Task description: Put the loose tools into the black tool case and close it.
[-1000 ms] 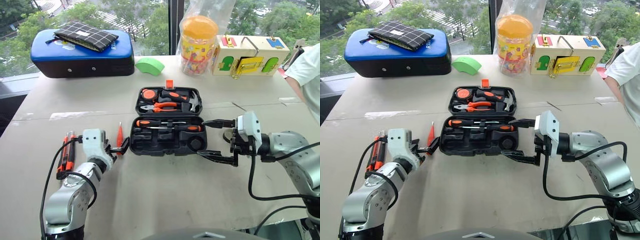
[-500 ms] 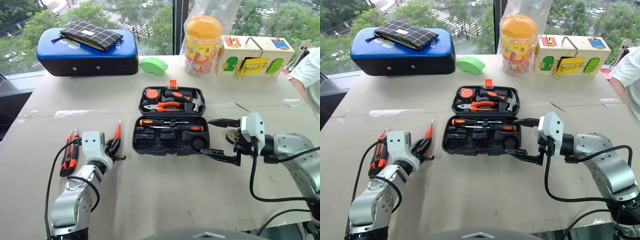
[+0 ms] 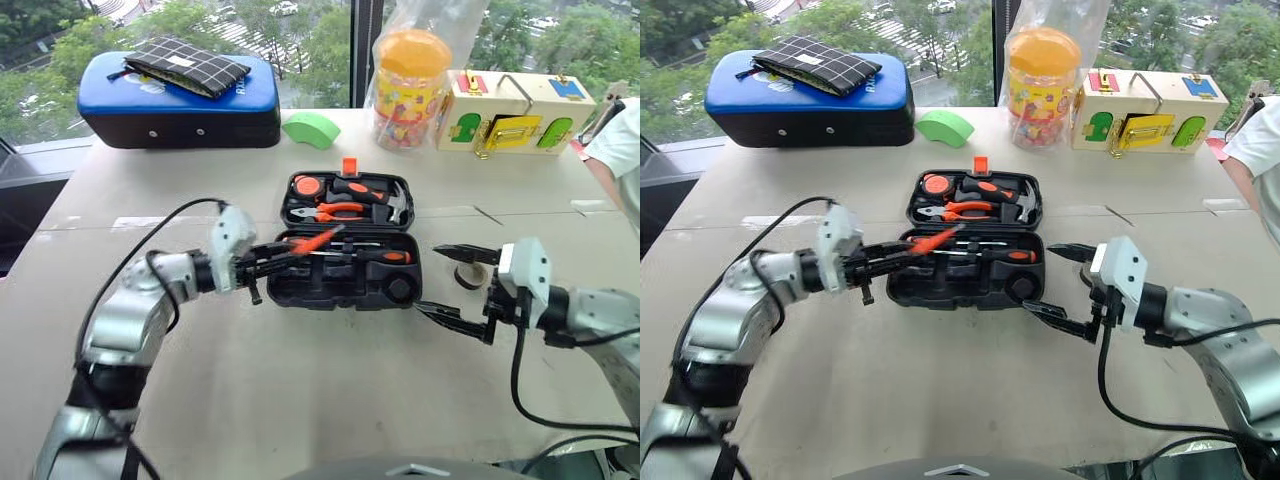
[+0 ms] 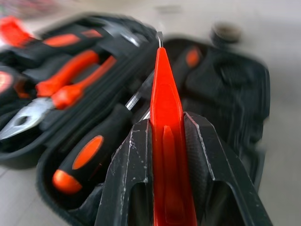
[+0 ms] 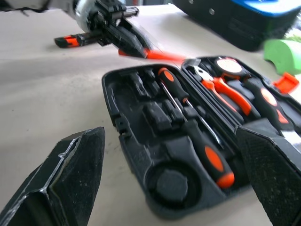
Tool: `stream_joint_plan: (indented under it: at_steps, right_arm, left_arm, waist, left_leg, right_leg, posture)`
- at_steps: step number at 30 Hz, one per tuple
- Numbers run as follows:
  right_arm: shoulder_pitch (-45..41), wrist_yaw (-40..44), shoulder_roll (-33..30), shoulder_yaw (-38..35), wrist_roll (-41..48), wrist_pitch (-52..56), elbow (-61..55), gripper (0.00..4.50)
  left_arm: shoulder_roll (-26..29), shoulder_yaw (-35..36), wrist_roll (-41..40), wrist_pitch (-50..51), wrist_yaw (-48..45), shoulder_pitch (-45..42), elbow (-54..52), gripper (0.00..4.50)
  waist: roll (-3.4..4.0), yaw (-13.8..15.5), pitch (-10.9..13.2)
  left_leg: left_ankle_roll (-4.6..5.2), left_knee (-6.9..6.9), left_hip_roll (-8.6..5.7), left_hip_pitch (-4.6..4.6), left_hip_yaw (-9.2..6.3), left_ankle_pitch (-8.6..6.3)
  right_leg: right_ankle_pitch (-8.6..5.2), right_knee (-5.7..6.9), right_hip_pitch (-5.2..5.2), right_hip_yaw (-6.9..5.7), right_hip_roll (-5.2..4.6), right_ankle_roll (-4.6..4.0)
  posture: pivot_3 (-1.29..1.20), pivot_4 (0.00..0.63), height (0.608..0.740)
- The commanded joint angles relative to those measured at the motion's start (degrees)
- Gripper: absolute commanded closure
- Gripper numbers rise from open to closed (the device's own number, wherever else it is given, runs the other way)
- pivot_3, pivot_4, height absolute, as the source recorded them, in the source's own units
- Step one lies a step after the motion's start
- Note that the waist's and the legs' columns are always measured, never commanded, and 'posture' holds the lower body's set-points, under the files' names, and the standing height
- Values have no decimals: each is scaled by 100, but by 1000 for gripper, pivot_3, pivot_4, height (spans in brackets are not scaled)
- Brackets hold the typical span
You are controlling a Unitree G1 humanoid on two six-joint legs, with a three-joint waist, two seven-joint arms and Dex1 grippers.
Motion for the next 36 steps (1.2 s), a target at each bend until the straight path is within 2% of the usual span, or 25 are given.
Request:
stream_joint_plan:
  at_steps: [1, 7, 11, 23, 24, 26, 27, 28, 30, 32, 33, 35, 36]
  right_arm:
    - [378, -253, -48, -466, 198, 105, -577, 0]
    - [983, -453, -40, -831, 202, 96, -919, 0]
    - [1248, -625, 33, -923, 184, 73, -1088, 0]
    - [1384, -716, -66, -1032, 277, 89, -1174, 0]
    - [1386, -709, -78, -1041, 283, 86, -1169, 0]
    - [1340, -711, -100, -1011, 292, 96, -1147, 0]
    - [1303, -712, -114, -990, 299, 103, -1132, 0]
    - [1274, -708, -127, -980, 307, 107, -1116, 0]
    - [1237, -688, -143, -985, 324, 106, -1084, 0]
    - [1151, -672, -163, -929, 317, 105, -1023, 0]
    - [1117, -657, -172, -910, 308, 99, -991, 0]
    - [1005, -652, -179, -827, 268, 105, -922, 0]
    - [957, -656, -181, -794, 255, 111, -898, 0]
  left_arm:
    - [-3, -463, 583, -961, -737, -695, 927, 4128]
    - [-236, -975, 1180, -1898, -1402, -1650, 2195, 4128]
    - [-389, -1194, 1602, -2368, -1521, -2111, 2840, 4128]
    - [-540, -1277, 2054, -3330, -1750, -2692, 4418, 4128]
    - [-528, -1260, 2072, -3362, -1737, -2723, 4539, 3110]
    - [-515, -1150, 2025, -3423, -1741, -2805, 4732, 2419]
    - [-526, -1041, 1880, -3321, -1810, -2830, 4686, 1904]
    - [-549, -921, 1716, -3158, -1871, -2849, 4611, 1783]
    - [-599, -696, 1377, -2616, -1978, -2870, 4379, 1131]
    - [-622, -449, 1008, -1833, -2074, -2859, 4093, 1131]
    - [-634, -372, 887, -1475, -2080, -2834, 3935, 1283]
    - [-656, -302, 676, -808, -2004, -2531, 3263, 1823]
    - [-665, -278, 608, -559, -1937, -2372, 2948, 2361]
  waist:
    - [-4, -15, 0]
    - [-11, -13, -3]
    - [-22, -19, -8]
    - [-28, -26, -13]
    - [-30, -27, -14]
    - [-37, -38, -19]
    - [-38, -48, -19]
    - [-37, -65, -19]
    - [-37, -128, -16]
    - [-38, -151, -15]
    - [-39, -160, -15]
    - [-38, -161, -15]
    - [-37, -170, -16]
  left_leg:
    - [1, 0, 0, -2, 0, 0]
    - [27, 3, -2, -2, -4, 15]
    - [30, 5, -2, -3, -6, 16]
    - [31, 36, -1, -2, -12, 17]
    - [31, 38, 0, -1, -13, 17]
    - [31, 42, 4, 0, -13, 17]
    - [31, 43, 6, 0, -13, 17]
    - [31, 43, 7, 0, -13, 17]
    - [31, 44, 8, 0, -13, 17]
    - [31, 46, 8, -3, -17, 17]
    - [31, 48, 8, -4, -19, 17]
    - [32, 49, 8, -5, -20, 17]
    - [32, 49, 8, -5, -20, 17]
  right_leg:
    - [0, -1, 0, 0, -2, 1]
    - [1, 2, 1, -4, -2, 4]
    - [1, 3, 1, -6, 0, 5]
    - [1, 19, 13, -13, 12, 9]
    - [1, 21, 13, -13, 13, 10]
    - [1, 23, 14, -13, 19, 10]
    - [1, 23, 14, -13, 21, 10]
    - [1, 23, 14, -13, 22, 10]
    - [1, 24, 14, -13, 23, 10]
    - [1, 25, 14, -16, 26, 10]
    - [1, 25, 14, -18, 27, 10]
    - [1, 26, 14, -19, 28, 10]
    - [2, 27, 14, -19, 29, 10]
  posture:
    - [0, 150, 740]
    - [0, 150, 740]
    - [0, 150, 740]
    - [0, 150, 740]
    - [0, 150, 740]
    - [0, 150, 740]
    - [0, 150, 740]
    - [0, 150, 740]
    - [0, 150, 740]
    - [0, 150, 740]
    - [0, 150, 740]
    - [0, 150, 740]
    - [0, 150, 740]
